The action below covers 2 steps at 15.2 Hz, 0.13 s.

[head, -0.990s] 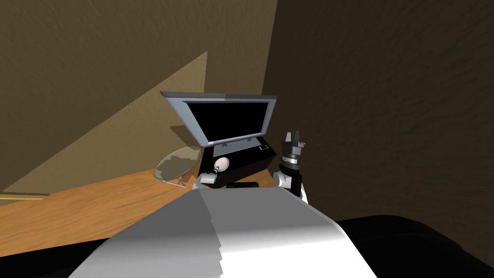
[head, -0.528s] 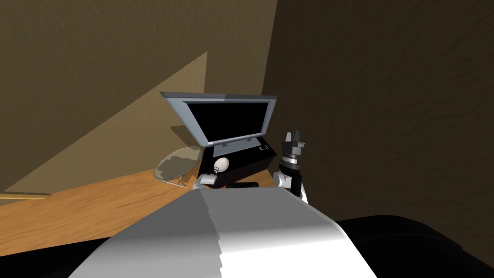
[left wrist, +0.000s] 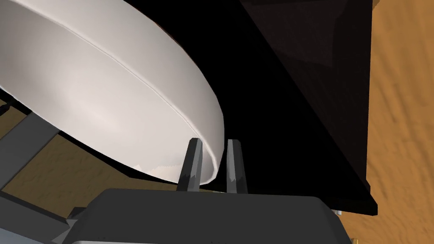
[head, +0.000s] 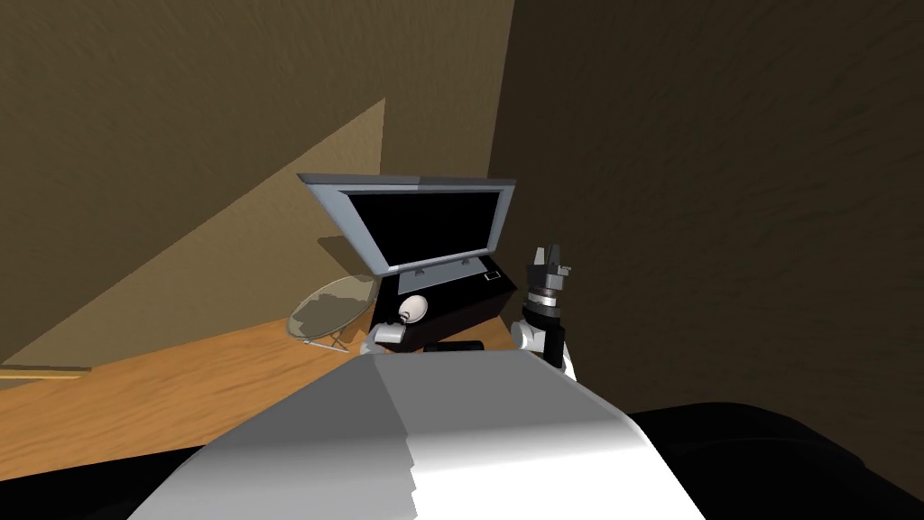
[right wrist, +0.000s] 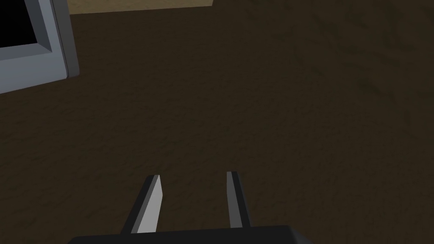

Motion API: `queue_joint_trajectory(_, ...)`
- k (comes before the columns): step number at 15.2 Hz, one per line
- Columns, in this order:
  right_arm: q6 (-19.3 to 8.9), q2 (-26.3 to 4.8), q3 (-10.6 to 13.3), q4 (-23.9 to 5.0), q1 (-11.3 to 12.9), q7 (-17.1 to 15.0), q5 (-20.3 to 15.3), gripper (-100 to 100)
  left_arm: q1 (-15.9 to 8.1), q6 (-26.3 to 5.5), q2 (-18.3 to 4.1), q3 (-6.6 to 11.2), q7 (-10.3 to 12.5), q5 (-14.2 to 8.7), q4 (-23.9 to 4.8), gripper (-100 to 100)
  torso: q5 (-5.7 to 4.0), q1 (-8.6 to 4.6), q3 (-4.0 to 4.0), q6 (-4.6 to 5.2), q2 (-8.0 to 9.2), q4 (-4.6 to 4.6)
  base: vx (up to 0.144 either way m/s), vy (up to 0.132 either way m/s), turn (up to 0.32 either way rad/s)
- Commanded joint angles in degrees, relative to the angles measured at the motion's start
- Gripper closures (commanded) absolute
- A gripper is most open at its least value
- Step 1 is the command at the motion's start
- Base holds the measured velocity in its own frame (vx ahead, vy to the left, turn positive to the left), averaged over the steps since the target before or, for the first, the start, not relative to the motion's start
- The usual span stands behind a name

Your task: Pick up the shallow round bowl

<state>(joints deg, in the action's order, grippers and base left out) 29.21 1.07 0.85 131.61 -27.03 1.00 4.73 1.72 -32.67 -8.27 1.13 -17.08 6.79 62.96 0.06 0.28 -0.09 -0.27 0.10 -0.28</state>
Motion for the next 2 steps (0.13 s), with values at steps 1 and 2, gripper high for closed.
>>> queue_joint_trajectory(1,0.0,0.0,0.0,0.0,0.0,0.0,0.0,0,0.2,-1.5,0.1,-0.01,-0.5,-0.3,1.7,100,0.00,0.00,0.00,0.00,0.00,0.00,-0.004,0.005,-0.013)
queue_joint_trajectory(2,0.0,0.0,0.0,0.0,0.0,0.0,0.0,0,0.2,-0.8,0.1,-0.02,-0.2,-0.1,1.0,100,-0.01,-0.01,0.00,-0.01,0.01,0.00,0.000,0.000,0.000)
